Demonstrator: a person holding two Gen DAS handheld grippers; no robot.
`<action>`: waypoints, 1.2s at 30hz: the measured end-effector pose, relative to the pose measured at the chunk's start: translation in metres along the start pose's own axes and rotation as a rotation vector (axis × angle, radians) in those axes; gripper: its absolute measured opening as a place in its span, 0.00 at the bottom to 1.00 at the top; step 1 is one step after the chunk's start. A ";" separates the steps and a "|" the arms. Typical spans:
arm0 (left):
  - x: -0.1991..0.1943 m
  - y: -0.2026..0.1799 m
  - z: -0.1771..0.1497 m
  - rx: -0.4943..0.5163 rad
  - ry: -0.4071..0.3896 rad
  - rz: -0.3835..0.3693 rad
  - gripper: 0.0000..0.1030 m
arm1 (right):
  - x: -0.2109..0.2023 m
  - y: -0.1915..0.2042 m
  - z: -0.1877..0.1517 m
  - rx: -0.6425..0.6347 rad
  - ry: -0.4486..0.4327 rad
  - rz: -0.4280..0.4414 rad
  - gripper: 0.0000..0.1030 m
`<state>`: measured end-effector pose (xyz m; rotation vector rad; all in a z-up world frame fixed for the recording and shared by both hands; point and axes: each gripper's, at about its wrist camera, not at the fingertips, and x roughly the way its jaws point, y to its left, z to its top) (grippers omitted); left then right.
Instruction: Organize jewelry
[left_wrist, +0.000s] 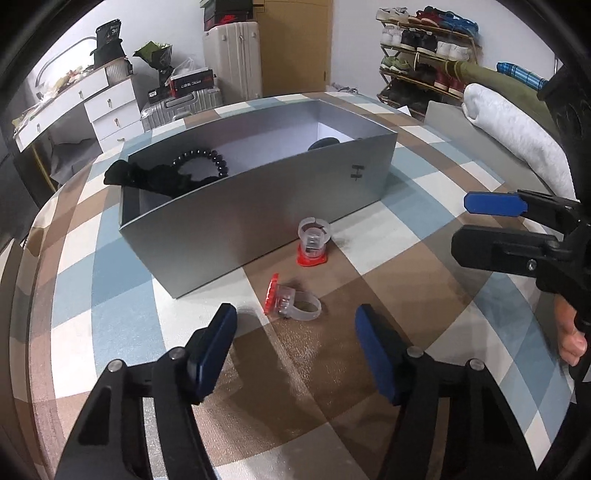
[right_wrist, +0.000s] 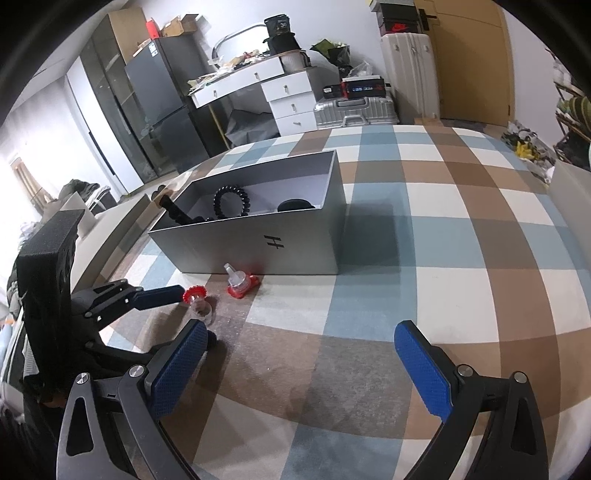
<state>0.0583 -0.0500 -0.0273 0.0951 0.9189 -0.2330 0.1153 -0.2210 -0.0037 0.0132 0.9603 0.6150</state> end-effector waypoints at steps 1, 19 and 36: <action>0.000 0.000 0.000 0.000 0.000 0.000 0.60 | 0.000 0.001 0.000 -0.001 0.000 -0.001 0.99; 0.000 0.000 0.006 0.006 -0.026 -0.020 0.23 | -0.003 0.001 0.001 0.005 0.000 0.007 0.99; -0.032 0.028 0.002 -0.191 -0.266 0.055 0.24 | 0.016 0.016 0.005 -0.038 0.024 0.014 0.99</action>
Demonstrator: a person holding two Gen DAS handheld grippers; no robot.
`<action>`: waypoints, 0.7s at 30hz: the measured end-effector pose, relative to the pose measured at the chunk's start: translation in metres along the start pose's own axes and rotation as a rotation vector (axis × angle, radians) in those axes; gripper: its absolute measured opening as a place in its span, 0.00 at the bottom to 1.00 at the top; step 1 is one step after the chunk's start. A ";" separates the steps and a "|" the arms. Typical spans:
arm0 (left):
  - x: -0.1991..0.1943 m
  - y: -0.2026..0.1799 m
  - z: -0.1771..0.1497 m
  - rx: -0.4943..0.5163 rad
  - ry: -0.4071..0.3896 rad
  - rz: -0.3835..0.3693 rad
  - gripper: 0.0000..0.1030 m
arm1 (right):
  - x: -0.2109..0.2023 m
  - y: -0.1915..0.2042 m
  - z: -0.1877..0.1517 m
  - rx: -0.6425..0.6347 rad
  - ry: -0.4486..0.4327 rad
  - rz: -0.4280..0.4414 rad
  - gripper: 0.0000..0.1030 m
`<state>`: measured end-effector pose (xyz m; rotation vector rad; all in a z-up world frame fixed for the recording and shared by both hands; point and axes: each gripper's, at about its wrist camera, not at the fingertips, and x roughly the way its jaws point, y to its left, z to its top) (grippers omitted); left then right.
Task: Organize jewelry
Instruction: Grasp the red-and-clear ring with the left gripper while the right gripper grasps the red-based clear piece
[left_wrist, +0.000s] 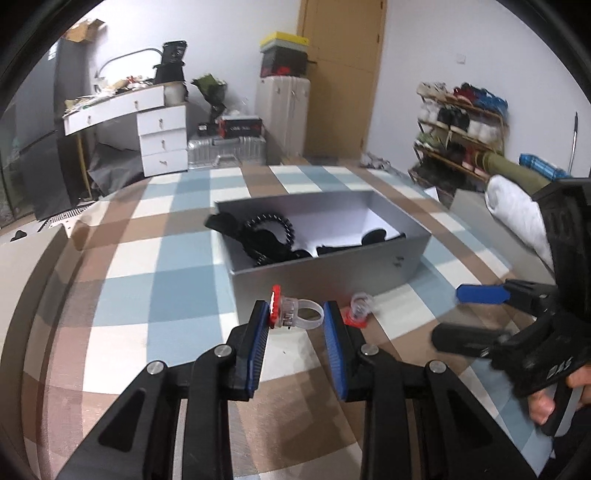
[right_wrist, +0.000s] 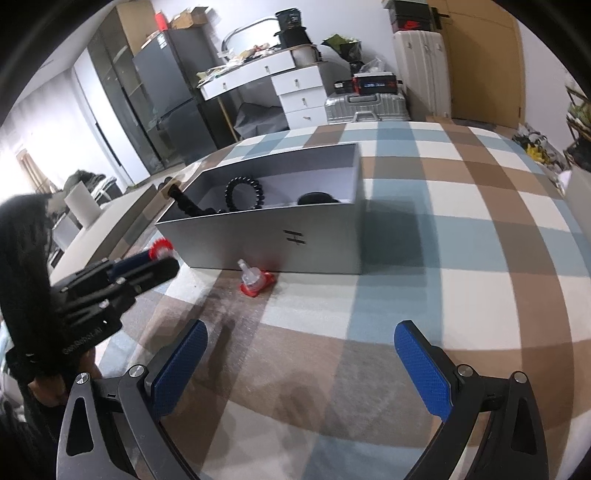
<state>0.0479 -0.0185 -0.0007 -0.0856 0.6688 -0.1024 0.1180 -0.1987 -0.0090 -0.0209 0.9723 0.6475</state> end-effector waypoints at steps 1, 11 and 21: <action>0.001 0.002 0.000 -0.012 -0.003 0.003 0.24 | 0.003 0.004 0.002 -0.007 0.004 -0.002 0.99; 0.005 0.013 0.000 -0.079 -0.001 0.011 0.24 | 0.045 0.044 0.012 -0.173 0.075 -0.053 0.80; 0.005 0.016 -0.002 -0.076 0.010 0.020 0.24 | 0.061 0.064 0.015 -0.286 0.070 -0.108 0.38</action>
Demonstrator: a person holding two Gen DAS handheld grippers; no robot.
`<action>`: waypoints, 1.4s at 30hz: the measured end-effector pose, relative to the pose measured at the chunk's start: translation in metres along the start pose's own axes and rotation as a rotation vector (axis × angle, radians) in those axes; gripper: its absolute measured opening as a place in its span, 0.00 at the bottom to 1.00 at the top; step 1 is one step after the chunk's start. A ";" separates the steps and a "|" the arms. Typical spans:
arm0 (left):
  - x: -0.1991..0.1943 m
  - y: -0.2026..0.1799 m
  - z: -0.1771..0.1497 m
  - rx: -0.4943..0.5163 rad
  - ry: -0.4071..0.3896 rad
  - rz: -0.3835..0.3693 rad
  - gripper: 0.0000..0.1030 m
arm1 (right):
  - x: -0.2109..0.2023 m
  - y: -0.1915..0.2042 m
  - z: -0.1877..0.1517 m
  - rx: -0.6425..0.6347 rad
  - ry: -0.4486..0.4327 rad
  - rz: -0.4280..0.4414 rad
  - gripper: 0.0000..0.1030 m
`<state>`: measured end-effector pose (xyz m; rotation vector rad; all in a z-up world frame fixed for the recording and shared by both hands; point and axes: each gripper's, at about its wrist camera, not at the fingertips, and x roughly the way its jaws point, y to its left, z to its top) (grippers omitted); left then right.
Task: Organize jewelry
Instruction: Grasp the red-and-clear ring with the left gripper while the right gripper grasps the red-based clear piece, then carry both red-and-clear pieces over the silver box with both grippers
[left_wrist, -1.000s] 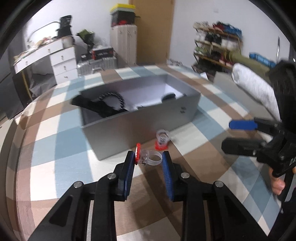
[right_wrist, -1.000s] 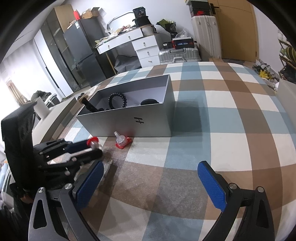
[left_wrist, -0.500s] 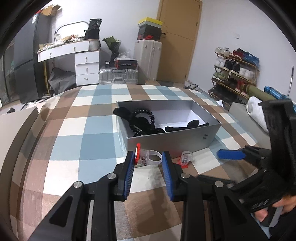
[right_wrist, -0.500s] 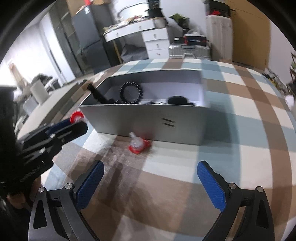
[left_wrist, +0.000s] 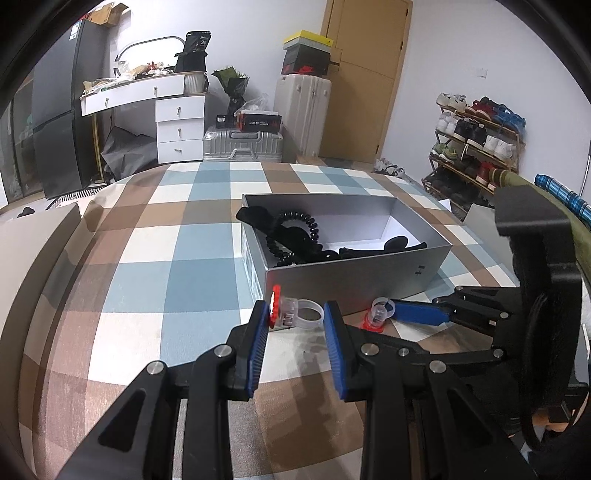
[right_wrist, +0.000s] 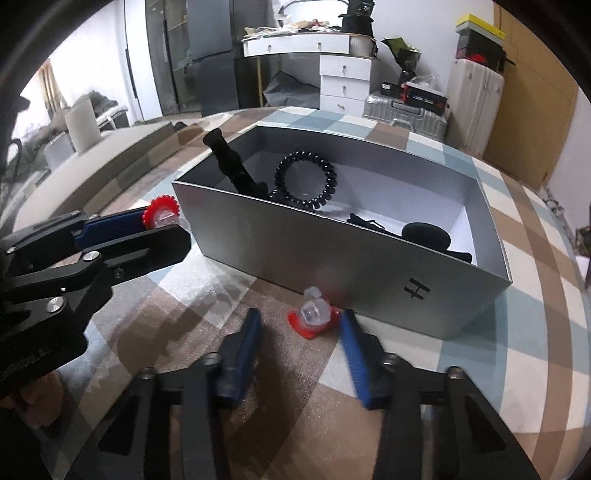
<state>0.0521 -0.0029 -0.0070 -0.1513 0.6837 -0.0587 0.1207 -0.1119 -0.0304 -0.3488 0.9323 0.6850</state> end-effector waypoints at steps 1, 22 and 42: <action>0.000 0.000 0.000 0.001 0.000 -0.002 0.24 | 0.000 0.000 0.000 -0.005 -0.004 -0.005 0.37; -0.001 0.000 -0.002 0.004 0.002 -0.003 0.24 | -0.046 -0.011 -0.006 0.038 -0.103 0.044 0.18; -0.016 0.003 0.006 -0.020 -0.103 -0.040 0.24 | -0.088 -0.051 0.002 0.190 -0.281 0.032 0.18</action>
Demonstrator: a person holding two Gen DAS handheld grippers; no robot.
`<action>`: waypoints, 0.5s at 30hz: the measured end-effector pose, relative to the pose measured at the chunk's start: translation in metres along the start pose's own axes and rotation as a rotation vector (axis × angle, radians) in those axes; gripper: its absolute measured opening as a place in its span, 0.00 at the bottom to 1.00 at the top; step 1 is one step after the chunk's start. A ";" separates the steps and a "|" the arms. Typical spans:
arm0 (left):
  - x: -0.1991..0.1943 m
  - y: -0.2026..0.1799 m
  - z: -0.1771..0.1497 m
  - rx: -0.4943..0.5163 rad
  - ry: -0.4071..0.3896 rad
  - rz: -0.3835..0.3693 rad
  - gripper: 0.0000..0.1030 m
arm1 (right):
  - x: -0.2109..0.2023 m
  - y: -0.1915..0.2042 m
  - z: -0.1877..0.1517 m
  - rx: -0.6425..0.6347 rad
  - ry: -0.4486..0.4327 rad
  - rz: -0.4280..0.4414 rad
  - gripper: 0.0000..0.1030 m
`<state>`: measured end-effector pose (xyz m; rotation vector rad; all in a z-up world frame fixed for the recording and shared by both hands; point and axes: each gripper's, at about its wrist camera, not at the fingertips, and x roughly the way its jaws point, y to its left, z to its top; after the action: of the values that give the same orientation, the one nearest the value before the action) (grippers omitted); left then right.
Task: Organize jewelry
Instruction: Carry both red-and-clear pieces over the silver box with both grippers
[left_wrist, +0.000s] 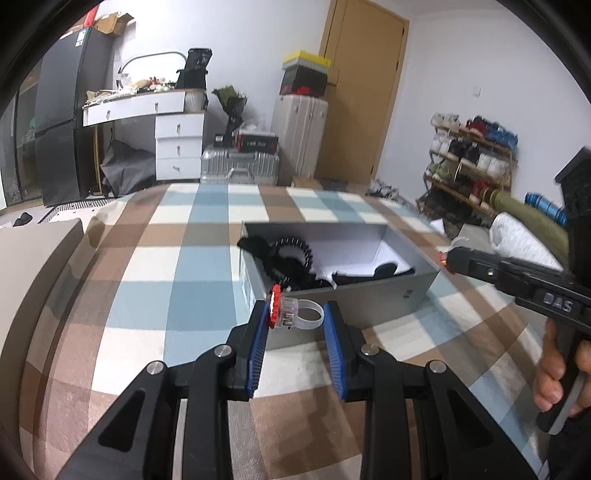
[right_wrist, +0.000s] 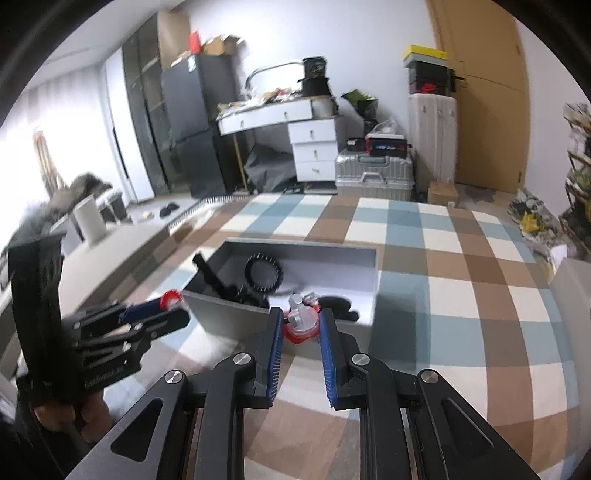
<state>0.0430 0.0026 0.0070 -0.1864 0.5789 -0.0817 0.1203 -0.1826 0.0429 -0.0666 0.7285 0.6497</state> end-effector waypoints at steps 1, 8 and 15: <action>-0.001 0.001 0.002 -0.005 -0.010 -0.008 0.24 | 0.000 -0.004 0.003 0.021 -0.011 0.002 0.18; 0.012 -0.010 0.019 0.036 0.010 -0.012 0.24 | 0.013 -0.025 0.012 0.142 -0.028 0.034 0.18; 0.040 -0.025 0.044 0.095 0.018 0.013 0.24 | 0.041 -0.031 0.019 0.194 0.010 0.062 0.20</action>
<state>0.1000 -0.0200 0.0269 -0.0895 0.5929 -0.0981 0.1722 -0.1806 0.0260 0.1319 0.8024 0.6350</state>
